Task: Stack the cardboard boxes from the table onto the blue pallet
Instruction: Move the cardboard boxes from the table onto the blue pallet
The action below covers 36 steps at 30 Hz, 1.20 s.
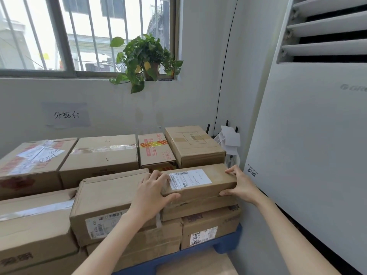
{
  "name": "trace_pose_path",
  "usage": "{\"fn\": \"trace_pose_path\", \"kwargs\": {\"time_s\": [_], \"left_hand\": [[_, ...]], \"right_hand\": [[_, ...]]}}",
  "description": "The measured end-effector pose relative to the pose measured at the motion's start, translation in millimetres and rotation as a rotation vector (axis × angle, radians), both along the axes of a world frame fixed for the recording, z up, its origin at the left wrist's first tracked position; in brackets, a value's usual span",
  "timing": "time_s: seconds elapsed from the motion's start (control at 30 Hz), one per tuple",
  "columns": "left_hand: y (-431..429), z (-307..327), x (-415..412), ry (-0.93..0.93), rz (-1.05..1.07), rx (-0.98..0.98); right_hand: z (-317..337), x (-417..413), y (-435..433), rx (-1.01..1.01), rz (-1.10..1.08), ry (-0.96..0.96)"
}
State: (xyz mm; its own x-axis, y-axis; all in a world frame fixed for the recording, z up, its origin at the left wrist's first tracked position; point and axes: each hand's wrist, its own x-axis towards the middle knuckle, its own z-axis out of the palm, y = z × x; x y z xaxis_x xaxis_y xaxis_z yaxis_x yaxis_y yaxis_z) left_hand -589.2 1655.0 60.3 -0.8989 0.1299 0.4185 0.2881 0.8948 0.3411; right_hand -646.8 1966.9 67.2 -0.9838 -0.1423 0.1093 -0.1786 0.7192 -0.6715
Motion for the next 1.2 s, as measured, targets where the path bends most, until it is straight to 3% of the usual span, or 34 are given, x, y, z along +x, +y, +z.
{"fn": "trace_pose_path", "kwargs": {"time_s": [0.43, 1.03, 1.2], "left_hand": [[-2.4, 1.4, 2.8, 0.036, -0.051, 0.113], [1.3, 8.2, 7.3, -0.022, 0.003, 0.007], [4.7, 20.3, 7.7, -0.106, 0.008, -0.017]], "right_hand": [[-11.6, 13.8, 3.4, -0.043, -0.034, 0.041], [7.0, 6.6, 5.1, 0.051, 0.008, -0.093], [15.6, 7.2, 1.2, -0.055, -0.013, -0.076]]}}
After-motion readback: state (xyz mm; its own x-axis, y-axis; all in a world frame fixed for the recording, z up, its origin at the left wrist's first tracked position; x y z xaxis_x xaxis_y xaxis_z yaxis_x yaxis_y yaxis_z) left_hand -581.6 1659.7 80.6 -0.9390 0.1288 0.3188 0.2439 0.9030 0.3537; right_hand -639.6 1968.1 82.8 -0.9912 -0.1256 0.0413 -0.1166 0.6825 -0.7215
